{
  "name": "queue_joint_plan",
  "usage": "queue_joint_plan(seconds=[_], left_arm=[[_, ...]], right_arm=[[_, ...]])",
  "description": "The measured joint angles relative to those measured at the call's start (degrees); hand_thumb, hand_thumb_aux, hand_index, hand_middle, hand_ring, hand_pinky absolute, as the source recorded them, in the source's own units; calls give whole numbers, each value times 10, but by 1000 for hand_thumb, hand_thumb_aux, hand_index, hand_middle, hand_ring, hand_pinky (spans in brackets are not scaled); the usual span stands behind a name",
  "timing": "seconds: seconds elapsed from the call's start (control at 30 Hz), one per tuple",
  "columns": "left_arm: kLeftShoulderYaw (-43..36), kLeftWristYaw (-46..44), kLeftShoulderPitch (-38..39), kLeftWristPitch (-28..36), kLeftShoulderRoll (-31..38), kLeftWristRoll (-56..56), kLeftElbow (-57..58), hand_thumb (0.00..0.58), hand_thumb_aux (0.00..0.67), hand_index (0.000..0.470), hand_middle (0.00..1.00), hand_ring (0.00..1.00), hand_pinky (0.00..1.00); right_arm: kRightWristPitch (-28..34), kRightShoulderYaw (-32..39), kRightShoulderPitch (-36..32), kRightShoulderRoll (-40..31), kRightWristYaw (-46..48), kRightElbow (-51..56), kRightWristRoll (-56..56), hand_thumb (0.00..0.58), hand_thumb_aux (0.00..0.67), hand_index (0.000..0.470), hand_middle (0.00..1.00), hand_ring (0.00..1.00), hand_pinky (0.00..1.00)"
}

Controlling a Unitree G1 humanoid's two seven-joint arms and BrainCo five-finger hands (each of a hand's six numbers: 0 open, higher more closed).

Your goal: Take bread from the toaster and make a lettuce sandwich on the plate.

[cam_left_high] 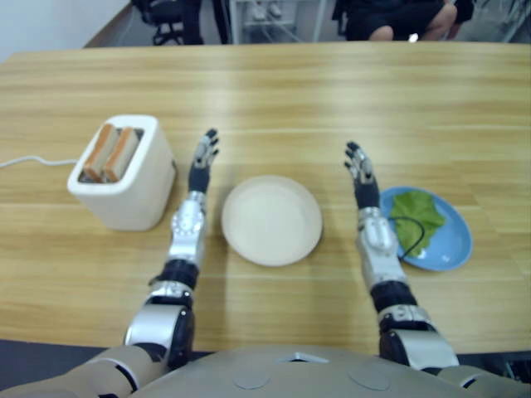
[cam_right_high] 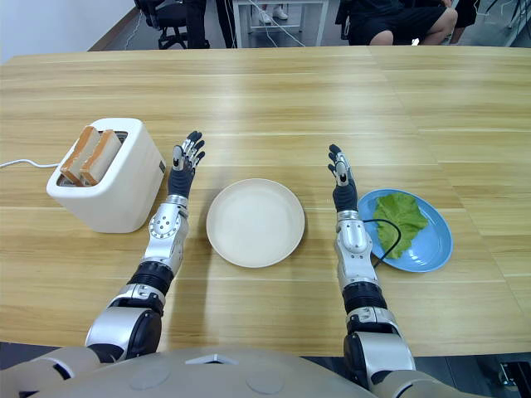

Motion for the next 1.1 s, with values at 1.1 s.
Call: queue_joint_plan(seconds=[1.1], left_arm=[[216,-119,213,309,516,175,-524,0,0,0,0,0,0]], right_arm=[[6,3,20,13,-6,-12,1,0,0,0,0,0,0]])
